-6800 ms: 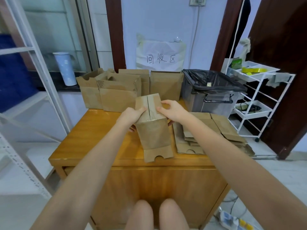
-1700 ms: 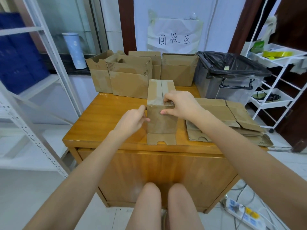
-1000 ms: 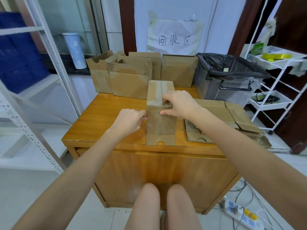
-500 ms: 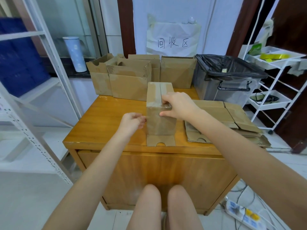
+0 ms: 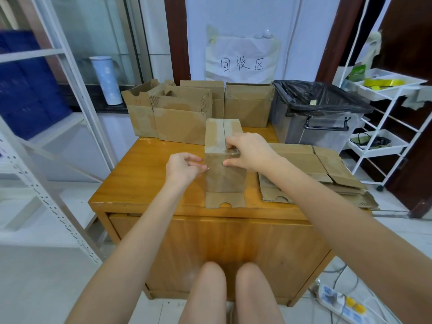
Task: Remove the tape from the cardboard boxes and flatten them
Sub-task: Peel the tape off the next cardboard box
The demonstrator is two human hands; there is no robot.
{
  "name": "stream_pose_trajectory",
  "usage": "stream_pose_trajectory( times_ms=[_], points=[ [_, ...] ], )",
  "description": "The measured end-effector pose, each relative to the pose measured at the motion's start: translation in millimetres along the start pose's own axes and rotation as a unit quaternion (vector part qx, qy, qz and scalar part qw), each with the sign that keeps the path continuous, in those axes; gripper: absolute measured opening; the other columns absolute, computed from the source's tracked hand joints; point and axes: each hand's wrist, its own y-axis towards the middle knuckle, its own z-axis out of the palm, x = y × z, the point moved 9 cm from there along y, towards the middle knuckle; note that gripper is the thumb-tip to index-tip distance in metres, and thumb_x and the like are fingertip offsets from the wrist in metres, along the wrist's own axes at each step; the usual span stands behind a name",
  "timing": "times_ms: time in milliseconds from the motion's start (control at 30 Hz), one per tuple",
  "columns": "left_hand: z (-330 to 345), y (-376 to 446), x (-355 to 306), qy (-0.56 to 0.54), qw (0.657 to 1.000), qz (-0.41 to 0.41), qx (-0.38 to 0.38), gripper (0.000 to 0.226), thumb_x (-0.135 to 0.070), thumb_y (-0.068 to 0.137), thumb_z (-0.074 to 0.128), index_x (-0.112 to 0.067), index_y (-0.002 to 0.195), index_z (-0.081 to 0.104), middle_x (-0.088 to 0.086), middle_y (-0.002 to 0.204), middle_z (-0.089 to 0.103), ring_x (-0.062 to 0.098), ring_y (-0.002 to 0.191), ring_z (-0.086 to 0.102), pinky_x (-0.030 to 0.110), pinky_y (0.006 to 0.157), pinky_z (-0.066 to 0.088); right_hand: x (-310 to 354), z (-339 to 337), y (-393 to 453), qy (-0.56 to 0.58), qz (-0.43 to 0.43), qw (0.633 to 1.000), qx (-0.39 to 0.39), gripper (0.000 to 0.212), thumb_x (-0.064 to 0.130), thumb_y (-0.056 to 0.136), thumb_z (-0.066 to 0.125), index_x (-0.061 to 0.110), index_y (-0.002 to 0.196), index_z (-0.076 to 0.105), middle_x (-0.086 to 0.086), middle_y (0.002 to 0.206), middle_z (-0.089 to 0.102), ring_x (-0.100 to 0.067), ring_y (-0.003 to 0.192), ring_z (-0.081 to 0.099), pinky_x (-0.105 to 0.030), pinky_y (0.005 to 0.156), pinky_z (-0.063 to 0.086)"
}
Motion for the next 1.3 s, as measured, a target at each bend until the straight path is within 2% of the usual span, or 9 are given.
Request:
stream_pose_trajectory(
  times_ms=[567,667,733,800,933,1033,1100,1200,1300],
  points=[
    [-30,3,-60,-0.033,0.997,0.074,-0.016,0.024,0.002,0.075,0.077,-0.015,0.080,0.062,0.005,0.073,0.070,0.018,0.078,0.071,0.034,0.072,0.060,1,-2,1,0.010,0.005,1.000,-0.006,0.037,0.047,0.084,0.066,0.017,0.103,0.055,0.000,0.101,0.058,-0.015,0.085,0.052,-0.026,0.067,0.036],
    [-28,1,-63,-0.053,0.995,0.087,-0.015,0.023,0.002,0.076,0.077,-0.013,0.083,0.061,0.006,0.074,0.071,0.018,0.077,0.072,0.036,0.072,0.060,4,-4,8,-0.062,0.023,0.998,0.025,0.041,0.051,0.082,0.064,0.015,0.100,0.057,0.001,0.090,0.056,-0.015,0.078,0.051,-0.027,0.064,0.038],
    [-24,-1,-70,-0.044,0.992,0.120,-0.003,0.023,-0.002,0.076,0.078,-0.014,0.084,0.061,0.006,0.074,0.072,0.017,0.075,0.072,0.039,0.073,0.060,14,-11,16,-0.126,0.017,0.992,0.024,0.053,0.066,0.078,0.059,0.014,0.087,0.057,0.001,0.079,0.053,-0.017,0.072,0.053,-0.028,0.059,0.038],
    [-23,-2,-76,-0.022,0.989,0.146,0.005,0.023,-0.007,0.074,0.080,-0.018,0.082,0.061,0.004,0.073,0.072,0.018,0.077,0.071,0.044,0.078,0.058,24,-17,22,-0.094,-0.002,0.995,-0.010,0.060,0.071,0.077,0.057,0.012,0.087,0.056,0.000,0.080,0.051,-0.018,0.075,0.053,-0.029,0.059,0.037],
    [-31,4,-74,-0.016,0.989,0.148,0.022,0.019,-0.010,0.075,0.081,-0.016,0.081,0.064,0.003,0.072,0.071,0.022,0.080,0.070,0.043,0.082,0.057,34,-16,21,0.055,-0.036,0.996,-0.068,0.044,0.049,0.082,0.067,0.015,0.108,0.059,0.000,0.095,0.053,-0.021,0.090,0.055,-0.029,0.067,0.037],
    [-38,3,-62,-0.090,0.987,0.124,0.043,0.014,-0.011,0.081,0.076,-0.010,0.088,0.064,0.009,0.083,0.070,0.018,0.085,0.069,0.027,0.069,0.059,41,-14,21,0.020,-0.054,0.996,-0.074,0.039,0.049,0.087,0.061,0.018,0.109,0.063,-0.002,0.100,0.058,-0.022,0.090,0.058,-0.030,0.067,0.041],
    [-41,4,-52,-0.125,0.984,0.117,0.058,0.017,-0.006,0.082,0.073,-0.011,0.095,0.063,0.009,0.094,0.071,0.017,0.092,0.068,0.025,0.071,0.058,48,-14,20,-0.023,-0.073,0.994,-0.072,0.037,0.048,0.093,0.052,0.017,0.110,0.062,-0.001,0.099,0.058,-0.021,0.089,0.060,-0.031,0.067,0.045],
    [-35,6,-36,-0.084,0.983,0.139,0.087,0.044,0.008,0.078,0.068,-0.013,0.115,0.056,0.004,0.116,0.065,0.017,0.107,0.064,0.033,0.089,0.055,62,-10,17,-0.081,-0.124,0.988,-0.050,0.037,0.041,0.099,0.042,0.013,0.111,0.061,-0.003,0.098,0.059,-0.022,0.087,0.062,-0.032,0.068,0.046],
    [-19,2,-25,-0.057,0.981,0.146,0.116,0.071,0.007,0.074,0.075,-0.015,0.134,0.044,-0.005,0.132,0.047,0.013,0.114,0.057,0.025,0.087,0.054,72,-8,17,-0.132,-0.174,0.975,-0.032,0.036,0.034,0.102,0.038,0.005,0.111,0.058,-0.008,0.097,0.063,-0.028,0.086,0.064,-0.033,0.064,0.041]
  ],
)
